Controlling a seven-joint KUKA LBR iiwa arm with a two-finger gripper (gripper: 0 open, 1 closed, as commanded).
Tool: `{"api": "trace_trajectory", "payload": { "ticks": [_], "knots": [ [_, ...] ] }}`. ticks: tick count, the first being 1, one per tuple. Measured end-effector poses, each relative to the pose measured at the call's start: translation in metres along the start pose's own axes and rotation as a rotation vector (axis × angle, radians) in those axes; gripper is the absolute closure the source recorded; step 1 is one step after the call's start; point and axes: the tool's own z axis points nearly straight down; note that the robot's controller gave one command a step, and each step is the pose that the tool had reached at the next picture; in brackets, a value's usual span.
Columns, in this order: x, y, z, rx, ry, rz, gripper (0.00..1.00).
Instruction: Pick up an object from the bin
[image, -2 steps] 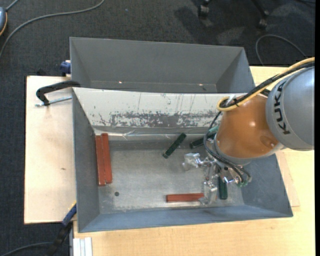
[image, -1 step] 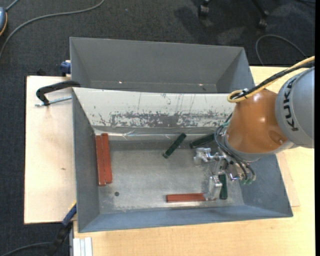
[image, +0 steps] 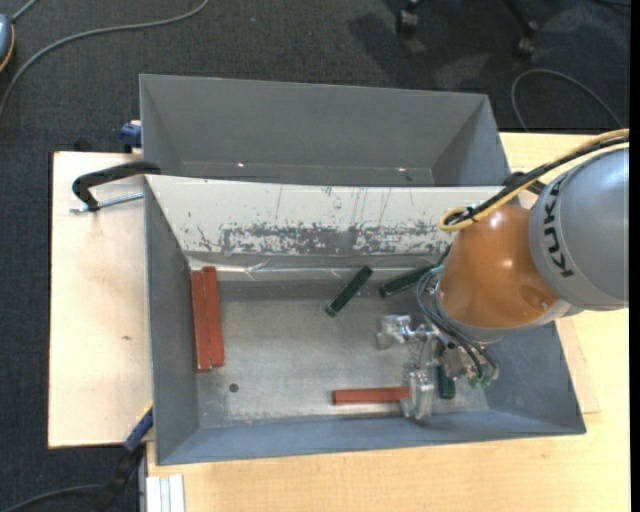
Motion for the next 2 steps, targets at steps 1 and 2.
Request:
{"api": "trace_trajectory", "payload": {
  "ticks": [1,2],
  "knots": [
    [-0.0006,0.0002,-0.0008,0.001,-0.004,0.0,0.0],
    [-0.0018,0.0002,-0.0014,0.002,-0.008,0.0,1.0]
  ]
}}
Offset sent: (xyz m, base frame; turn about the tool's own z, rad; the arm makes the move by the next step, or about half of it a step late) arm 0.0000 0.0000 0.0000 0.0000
